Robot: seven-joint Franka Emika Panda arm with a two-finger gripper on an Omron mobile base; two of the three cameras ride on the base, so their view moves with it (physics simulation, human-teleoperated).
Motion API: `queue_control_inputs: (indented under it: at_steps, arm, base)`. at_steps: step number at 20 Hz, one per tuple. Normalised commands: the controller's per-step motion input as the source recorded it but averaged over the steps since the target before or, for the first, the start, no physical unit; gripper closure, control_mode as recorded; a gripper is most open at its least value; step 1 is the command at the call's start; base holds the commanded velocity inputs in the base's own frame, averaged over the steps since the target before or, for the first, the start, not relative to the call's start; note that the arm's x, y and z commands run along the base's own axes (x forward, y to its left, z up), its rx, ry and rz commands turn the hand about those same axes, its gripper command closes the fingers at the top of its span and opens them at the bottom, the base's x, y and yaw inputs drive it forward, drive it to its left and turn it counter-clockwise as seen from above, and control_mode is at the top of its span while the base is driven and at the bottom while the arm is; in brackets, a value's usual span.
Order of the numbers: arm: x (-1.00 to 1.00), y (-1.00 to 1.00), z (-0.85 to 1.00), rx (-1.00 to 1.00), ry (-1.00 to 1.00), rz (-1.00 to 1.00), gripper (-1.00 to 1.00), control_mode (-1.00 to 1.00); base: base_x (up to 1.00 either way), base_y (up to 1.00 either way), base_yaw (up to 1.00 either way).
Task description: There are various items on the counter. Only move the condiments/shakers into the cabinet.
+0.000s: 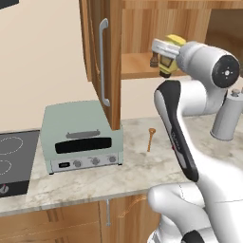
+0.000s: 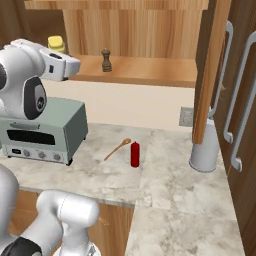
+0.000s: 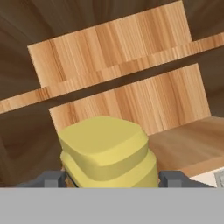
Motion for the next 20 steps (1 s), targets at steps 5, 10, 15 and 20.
queue_control_inputs:
  at_steps: [5, 10, 15, 20]
  arm:
    - [0.39, 0.07, 0.0, 0.0, 0.09, -0.04, 1.0, -1.0]
    - [0.47, 0.16, 0.0, 0.0, 0.06, -0.05, 1.0, -1.0]
    - [0.39, 0.09, 0.0, 0.0, 0.0, -0.03, 1.0, -1.0]
    - [0.41, 0.0, 0.0, 0.0, 0.0, 0.0, 1.0, -1.0]
  base:
    - [0.0, 0.0, 0.0]
    - [0.0, 0.0, 0.0]
    - [0.0, 0.0, 0.0]
    - [0.0, 0.0, 0.0]
